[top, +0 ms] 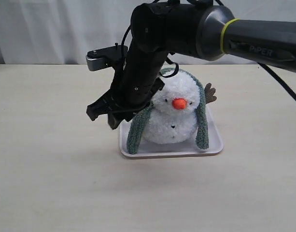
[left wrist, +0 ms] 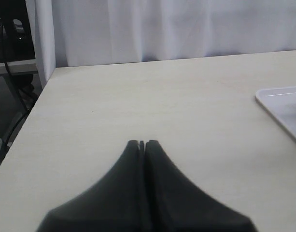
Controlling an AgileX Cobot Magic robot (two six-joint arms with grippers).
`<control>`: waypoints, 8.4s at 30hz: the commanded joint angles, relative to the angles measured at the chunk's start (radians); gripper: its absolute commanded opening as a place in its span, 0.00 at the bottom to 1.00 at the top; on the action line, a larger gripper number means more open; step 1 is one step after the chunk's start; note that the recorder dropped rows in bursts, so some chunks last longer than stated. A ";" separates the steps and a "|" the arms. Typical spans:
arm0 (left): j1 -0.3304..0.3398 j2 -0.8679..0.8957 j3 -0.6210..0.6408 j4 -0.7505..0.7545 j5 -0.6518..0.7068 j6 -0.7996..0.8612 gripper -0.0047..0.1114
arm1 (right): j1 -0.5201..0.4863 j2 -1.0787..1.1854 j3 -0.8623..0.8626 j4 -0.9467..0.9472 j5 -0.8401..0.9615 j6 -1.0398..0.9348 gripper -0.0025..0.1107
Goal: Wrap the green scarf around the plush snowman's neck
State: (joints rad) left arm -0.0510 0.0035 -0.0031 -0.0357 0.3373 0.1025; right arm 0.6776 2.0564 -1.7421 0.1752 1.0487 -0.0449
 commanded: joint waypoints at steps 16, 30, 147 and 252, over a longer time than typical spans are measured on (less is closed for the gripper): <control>-0.007 -0.004 0.003 -0.003 -0.013 0.001 0.04 | 0.069 -0.009 0.274 -0.167 -0.260 0.304 0.57; -0.007 -0.004 0.003 -0.003 -0.015 0.001 0.04 | 0.160 -0.009 0.397 -0.739 -0.443 1.013 0.57; -0.007 -0.004 0.003 -0.003 -0.015 0.001 0.04 | 0.116 -0.093 0.539 -0.795 -0.130 0.528 0.06; -0.007 -0.004 0.003 -0.002 -0.012 0.001 0.04 | 0.006 0.078 -0.046 -0.691 -0.030 0.418 0.06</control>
State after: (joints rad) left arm -0.0510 0.0035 -0.0031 -0.0357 0.3369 0.1025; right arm 0.6890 2.1365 -1.7888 -0.5152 0.9951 0.3858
